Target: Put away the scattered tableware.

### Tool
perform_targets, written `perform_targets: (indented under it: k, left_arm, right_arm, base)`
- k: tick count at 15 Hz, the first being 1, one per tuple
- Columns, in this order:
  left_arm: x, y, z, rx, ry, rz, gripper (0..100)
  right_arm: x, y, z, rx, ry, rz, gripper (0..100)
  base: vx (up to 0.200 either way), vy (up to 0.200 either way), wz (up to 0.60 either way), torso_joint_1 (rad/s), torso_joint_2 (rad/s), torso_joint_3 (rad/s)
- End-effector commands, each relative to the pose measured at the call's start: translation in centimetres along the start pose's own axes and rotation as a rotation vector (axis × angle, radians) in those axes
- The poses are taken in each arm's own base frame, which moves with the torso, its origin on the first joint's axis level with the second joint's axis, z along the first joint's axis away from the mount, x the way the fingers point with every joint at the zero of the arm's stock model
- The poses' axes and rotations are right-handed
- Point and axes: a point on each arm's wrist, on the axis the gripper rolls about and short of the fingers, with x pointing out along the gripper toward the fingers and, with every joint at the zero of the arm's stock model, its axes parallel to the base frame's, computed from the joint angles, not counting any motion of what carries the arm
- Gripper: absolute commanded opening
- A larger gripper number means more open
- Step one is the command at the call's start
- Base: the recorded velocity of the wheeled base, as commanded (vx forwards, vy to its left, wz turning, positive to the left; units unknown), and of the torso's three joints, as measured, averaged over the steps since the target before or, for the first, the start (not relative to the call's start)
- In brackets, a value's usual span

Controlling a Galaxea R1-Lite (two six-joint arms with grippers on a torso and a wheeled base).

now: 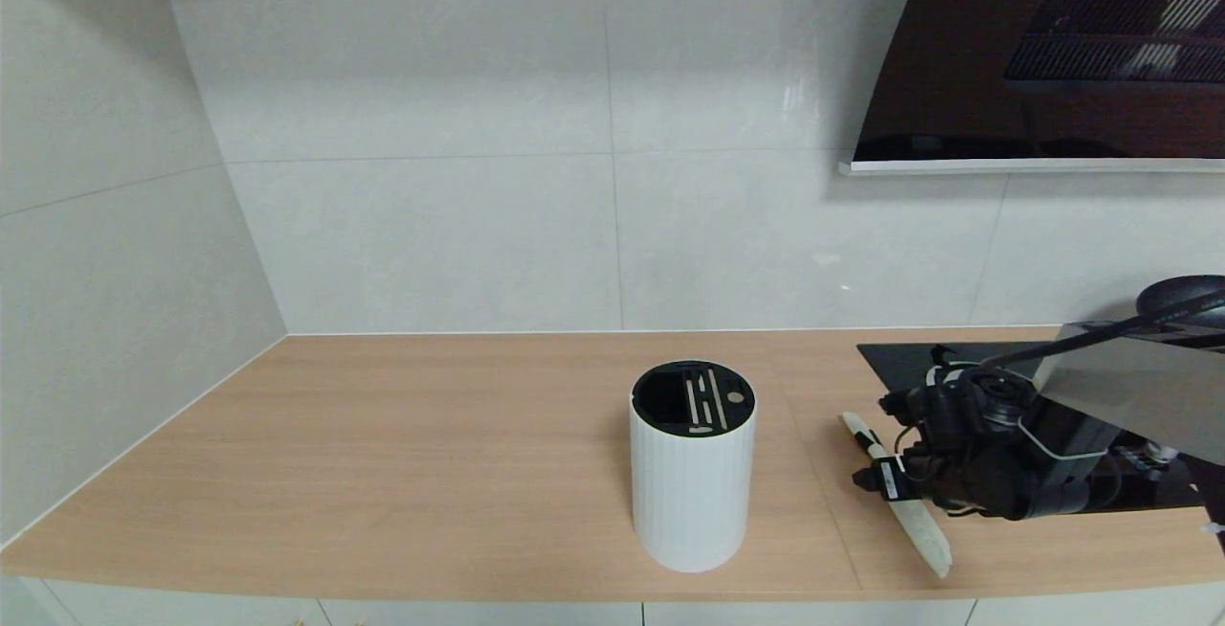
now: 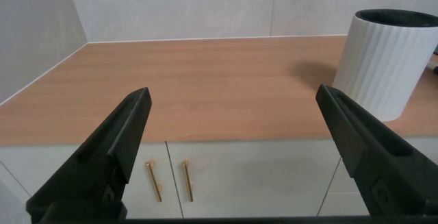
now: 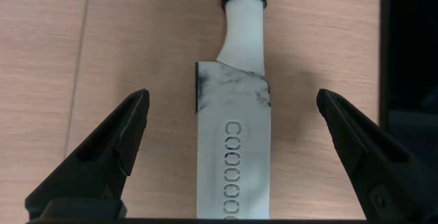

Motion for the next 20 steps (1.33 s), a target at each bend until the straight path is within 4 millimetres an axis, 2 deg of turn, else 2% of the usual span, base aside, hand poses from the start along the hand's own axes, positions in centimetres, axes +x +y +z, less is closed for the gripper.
perform_targets:
  k: [1,14,15,20]
  left_arm:
    - [0.0,0.0,0.0,0.000,-0.001,0.000,100]
    - [0.0,0.0,0.0,0.000,-0.001,0.000,100]
    - [0.0,0.0,0.0,0.000,-0.001,0.000,100]
    - [0.0,0.0,0.0,0.000,-0.001,0.000,100]
  right_arm:
    - [0.0,-0.2,0.2,0.004,-0.005,-0.001,100]
    - [1.2,-0.1,-0.1,0.006,0.007,0.004,100]
    - [1.2,-0.1,-0.1,0.006,0.007,0.004,0]
    - [1.2,-0.3,-0.1,0.008,0.027,0.001,0]
  base:
    - [0.000,0.000,0.00,0.000,0.00,0.000]
    - [0.000,0.000,0.00,0.000,0.00,0.000]
    - [0.000,0.000,0.00,0.000,0.00,0.000]
    - [0.000,0.000,0.00,0.000,0.00,0.000]
